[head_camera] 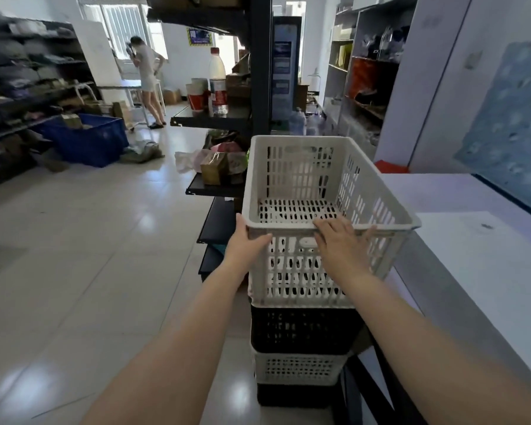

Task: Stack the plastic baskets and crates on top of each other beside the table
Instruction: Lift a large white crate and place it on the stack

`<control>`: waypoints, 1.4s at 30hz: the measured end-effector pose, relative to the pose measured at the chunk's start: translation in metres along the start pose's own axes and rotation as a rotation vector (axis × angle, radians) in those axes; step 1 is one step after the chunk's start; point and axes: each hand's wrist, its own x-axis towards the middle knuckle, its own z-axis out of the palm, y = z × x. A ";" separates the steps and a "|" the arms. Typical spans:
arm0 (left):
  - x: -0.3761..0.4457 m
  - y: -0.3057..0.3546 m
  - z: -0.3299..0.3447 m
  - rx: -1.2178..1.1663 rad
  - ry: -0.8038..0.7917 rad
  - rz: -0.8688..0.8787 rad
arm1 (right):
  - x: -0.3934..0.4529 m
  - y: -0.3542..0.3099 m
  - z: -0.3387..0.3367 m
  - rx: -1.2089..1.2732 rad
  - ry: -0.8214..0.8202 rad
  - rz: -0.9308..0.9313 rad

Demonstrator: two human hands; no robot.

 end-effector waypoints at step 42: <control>0.362 -0.085 -0.229 0.720 -0.603 0.193 | 0.197 -0.224 0.239 0.206 -0.074 0.610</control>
